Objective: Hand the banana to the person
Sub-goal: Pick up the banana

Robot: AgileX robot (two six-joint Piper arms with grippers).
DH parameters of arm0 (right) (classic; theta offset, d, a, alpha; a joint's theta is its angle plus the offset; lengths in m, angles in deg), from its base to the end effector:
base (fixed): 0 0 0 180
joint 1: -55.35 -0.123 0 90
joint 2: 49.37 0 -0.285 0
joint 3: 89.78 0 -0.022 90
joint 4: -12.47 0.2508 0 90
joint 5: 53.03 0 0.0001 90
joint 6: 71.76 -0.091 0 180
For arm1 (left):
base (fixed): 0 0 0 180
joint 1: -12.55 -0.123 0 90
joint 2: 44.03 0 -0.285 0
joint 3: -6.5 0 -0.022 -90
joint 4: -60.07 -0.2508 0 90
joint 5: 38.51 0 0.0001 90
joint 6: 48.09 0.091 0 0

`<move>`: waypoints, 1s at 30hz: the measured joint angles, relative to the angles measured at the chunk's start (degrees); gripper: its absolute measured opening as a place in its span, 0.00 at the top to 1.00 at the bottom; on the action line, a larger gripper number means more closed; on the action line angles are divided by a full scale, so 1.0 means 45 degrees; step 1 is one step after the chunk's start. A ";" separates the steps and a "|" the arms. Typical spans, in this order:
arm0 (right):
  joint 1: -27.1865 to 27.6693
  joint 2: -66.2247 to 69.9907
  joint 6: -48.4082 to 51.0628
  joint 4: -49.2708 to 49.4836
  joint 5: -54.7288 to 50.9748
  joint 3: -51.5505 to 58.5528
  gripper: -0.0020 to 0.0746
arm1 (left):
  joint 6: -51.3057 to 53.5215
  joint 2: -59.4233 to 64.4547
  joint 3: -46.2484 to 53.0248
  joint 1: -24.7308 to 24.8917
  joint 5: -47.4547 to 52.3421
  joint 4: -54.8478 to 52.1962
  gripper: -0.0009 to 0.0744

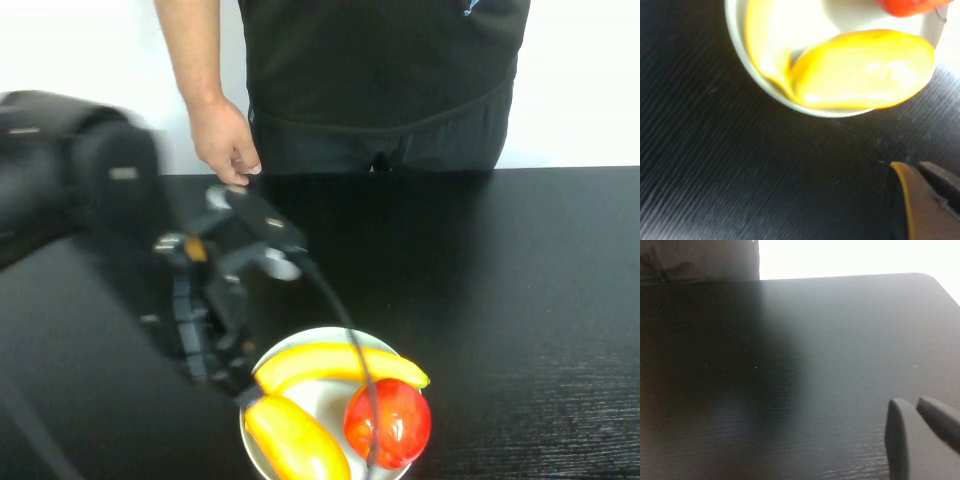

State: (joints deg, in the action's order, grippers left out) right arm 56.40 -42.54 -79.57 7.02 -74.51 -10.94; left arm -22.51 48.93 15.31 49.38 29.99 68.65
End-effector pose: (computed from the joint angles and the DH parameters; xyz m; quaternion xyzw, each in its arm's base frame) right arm 0.0523 -0.0041 0.1710 0.0369 0.8033 -0.0052 0.5944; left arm 0.2167 -0.1781 0.2892 0.4965 0.8609 -0.0796 0.0771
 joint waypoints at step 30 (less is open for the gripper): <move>0.0000 0.0000 0.0000 -0.0009 0.0000 0.0000 0.99 | 0.6034 0.5429 -0.2668 0.0867 -0.1934 0.1300 0.34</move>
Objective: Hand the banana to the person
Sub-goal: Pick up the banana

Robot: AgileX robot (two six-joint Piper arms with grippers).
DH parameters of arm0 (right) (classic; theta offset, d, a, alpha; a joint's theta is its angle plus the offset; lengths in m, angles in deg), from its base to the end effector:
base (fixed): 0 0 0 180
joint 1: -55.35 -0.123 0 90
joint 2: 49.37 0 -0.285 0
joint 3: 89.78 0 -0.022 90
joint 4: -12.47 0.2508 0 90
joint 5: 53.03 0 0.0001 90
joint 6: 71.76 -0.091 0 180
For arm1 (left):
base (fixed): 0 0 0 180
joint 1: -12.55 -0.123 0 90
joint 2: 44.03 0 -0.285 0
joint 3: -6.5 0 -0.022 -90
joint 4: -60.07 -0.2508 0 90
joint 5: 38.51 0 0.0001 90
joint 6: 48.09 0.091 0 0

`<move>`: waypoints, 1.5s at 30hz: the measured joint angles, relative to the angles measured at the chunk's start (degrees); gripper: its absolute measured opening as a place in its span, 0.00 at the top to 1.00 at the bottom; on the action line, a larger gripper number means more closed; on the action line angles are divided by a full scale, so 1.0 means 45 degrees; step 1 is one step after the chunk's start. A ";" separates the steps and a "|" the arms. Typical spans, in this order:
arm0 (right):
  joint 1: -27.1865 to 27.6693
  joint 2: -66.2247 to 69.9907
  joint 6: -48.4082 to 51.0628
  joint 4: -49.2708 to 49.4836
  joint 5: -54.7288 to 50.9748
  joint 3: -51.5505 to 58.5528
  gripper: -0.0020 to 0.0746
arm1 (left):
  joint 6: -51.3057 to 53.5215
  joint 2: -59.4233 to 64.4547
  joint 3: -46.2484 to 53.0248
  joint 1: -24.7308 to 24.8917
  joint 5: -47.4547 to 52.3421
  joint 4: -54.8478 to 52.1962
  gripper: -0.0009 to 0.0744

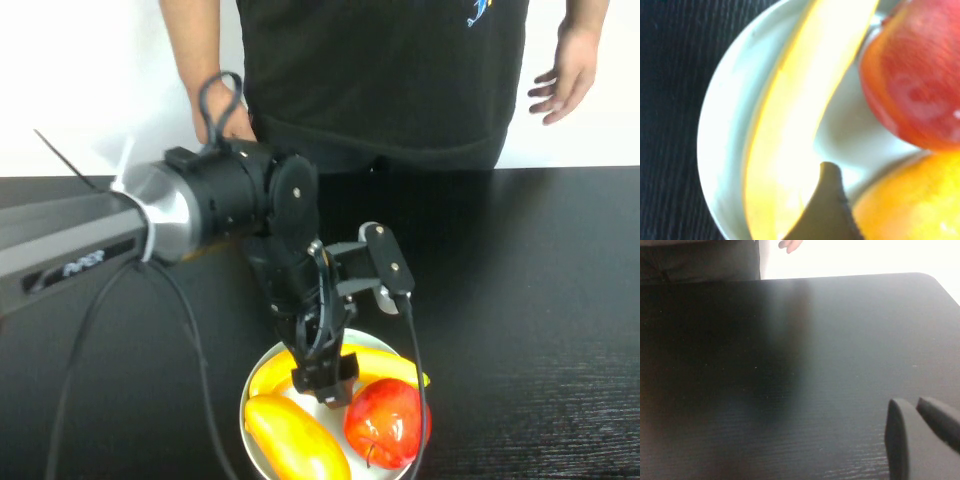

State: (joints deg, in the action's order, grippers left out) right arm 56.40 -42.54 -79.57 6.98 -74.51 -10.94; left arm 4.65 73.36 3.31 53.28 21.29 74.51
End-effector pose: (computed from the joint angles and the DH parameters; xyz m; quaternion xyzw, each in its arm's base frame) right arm 0.0523 -0.0042 0.1710 0.0367 0.8033 -0.0055 0.5944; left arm 0.2746 -0.2624 0.2051 0.6821 0.7208 -0.1057 0.0633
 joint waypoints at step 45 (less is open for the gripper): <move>0.0000 0.0000 0.0000 0.0000 0.0000 0.0000 0.99 | 0.1162 0.2162 -0.0010 0.0245 -0.2345 -0.2064 0.60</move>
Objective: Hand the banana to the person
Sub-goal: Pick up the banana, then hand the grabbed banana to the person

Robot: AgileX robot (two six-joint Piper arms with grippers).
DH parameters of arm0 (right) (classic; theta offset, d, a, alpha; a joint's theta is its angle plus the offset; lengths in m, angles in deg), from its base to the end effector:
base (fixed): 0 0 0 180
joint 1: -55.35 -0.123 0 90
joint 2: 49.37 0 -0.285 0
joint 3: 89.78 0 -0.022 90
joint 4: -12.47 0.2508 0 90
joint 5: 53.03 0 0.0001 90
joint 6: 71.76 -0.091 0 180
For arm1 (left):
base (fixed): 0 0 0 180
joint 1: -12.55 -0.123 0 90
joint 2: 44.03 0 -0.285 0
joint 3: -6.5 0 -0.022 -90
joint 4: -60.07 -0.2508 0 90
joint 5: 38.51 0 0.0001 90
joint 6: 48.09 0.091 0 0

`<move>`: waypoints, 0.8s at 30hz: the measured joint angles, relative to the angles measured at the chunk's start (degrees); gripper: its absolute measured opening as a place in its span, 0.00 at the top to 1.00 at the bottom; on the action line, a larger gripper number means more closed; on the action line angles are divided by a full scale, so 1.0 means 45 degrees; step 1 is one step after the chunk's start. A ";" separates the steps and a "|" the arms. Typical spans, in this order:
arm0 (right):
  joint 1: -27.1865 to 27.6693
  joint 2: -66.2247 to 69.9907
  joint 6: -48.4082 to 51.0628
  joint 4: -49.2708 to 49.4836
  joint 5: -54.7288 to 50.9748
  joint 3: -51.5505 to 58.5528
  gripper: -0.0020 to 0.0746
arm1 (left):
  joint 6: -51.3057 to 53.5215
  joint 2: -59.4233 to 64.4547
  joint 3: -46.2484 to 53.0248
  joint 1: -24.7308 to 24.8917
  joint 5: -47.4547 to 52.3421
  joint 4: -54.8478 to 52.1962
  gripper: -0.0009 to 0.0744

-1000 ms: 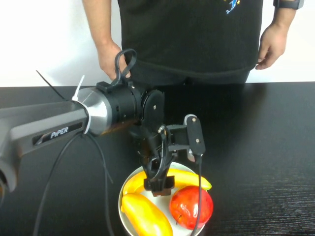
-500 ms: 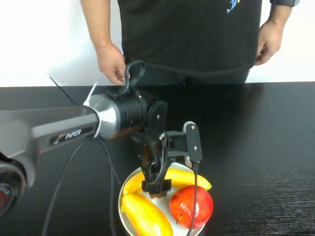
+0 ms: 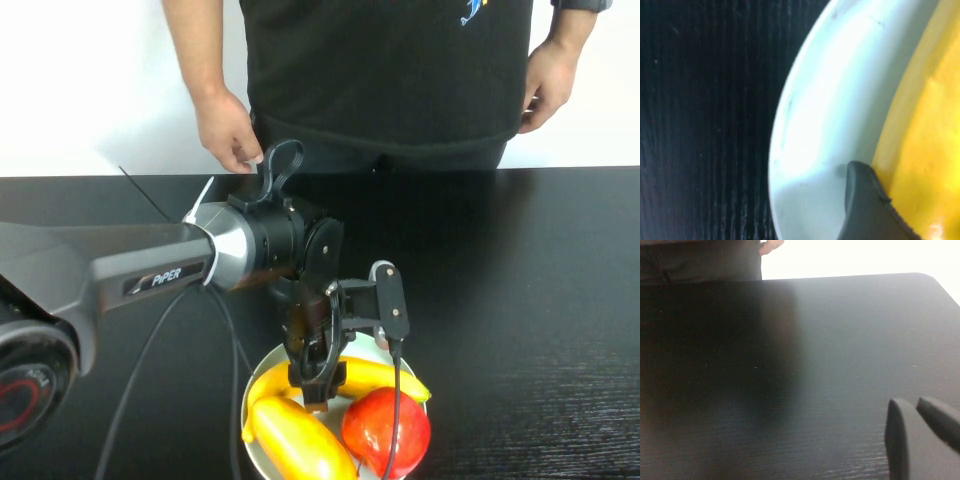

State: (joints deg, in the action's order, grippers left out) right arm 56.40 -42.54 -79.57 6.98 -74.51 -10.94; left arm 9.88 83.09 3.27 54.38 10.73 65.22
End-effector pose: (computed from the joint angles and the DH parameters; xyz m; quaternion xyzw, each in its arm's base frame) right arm 0.0523 -0.0042 0.1710 0.0367 0.8033 -0.0055 0.5944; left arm 0.2964 -0.2736 0.1385 0.7452 0.6632 -0.0270 0.0643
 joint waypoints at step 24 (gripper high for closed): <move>0.0000 0.0000 0.0000 0.0000 0.0000 0.0000 0.99 | -0.3510 -0.3547 -0.0020 0.0000 0.1110 -0.0983 0.60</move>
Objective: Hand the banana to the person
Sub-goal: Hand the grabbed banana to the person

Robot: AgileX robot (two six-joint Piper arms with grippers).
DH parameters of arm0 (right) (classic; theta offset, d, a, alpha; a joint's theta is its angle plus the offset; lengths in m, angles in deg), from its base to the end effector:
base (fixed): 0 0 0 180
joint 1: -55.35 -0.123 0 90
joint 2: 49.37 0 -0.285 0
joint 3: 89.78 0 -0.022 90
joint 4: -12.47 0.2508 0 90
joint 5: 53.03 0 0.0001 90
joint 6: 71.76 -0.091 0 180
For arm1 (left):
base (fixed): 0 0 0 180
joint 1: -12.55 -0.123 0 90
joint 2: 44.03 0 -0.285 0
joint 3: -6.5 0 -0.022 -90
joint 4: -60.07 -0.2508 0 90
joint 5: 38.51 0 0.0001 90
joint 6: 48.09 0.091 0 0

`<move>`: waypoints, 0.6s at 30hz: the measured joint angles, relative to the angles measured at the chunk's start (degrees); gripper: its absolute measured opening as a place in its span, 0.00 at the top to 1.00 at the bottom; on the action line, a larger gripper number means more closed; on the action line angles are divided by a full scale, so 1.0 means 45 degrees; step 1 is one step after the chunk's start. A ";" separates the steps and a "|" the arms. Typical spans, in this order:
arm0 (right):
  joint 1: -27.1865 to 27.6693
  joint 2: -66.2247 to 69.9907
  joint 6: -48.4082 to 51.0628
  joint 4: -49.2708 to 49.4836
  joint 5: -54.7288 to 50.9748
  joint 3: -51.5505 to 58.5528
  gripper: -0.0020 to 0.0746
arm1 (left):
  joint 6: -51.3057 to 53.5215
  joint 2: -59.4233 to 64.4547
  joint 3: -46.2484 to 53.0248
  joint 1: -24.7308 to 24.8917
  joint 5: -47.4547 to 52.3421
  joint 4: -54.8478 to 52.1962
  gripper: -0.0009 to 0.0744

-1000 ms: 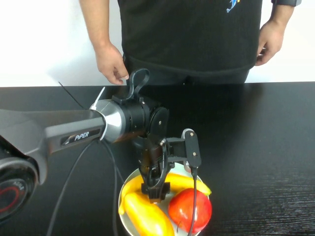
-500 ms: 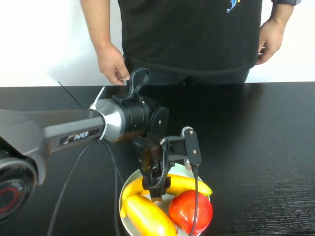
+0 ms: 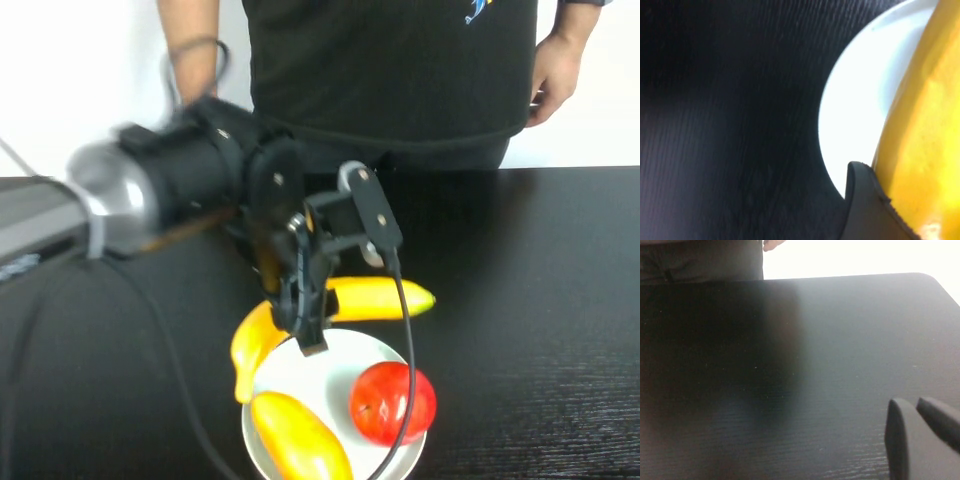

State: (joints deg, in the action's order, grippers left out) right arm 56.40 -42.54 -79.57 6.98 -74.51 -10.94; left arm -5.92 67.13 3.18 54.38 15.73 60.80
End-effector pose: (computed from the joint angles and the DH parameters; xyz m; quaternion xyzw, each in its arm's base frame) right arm 0.0523 -0.0042 0.1710 0.0367 0.8033 -0.0055 0.5944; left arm 0.2797 -0.2516 0.2463 0.6588 0.7360 -0.0052 0.1558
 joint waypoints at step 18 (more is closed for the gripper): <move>0.0000 0.0000 0.0000 0.0000 0.0000 0.0000 0.99 | -0.1832 -0.4560 -0.0526 0.0000 0.3633 -0.0866 0.60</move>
State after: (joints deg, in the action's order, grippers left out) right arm 56.40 -42.54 -79.57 6.98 -74.51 -10.94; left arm -14.16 46.61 0.81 54.38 32.07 56.90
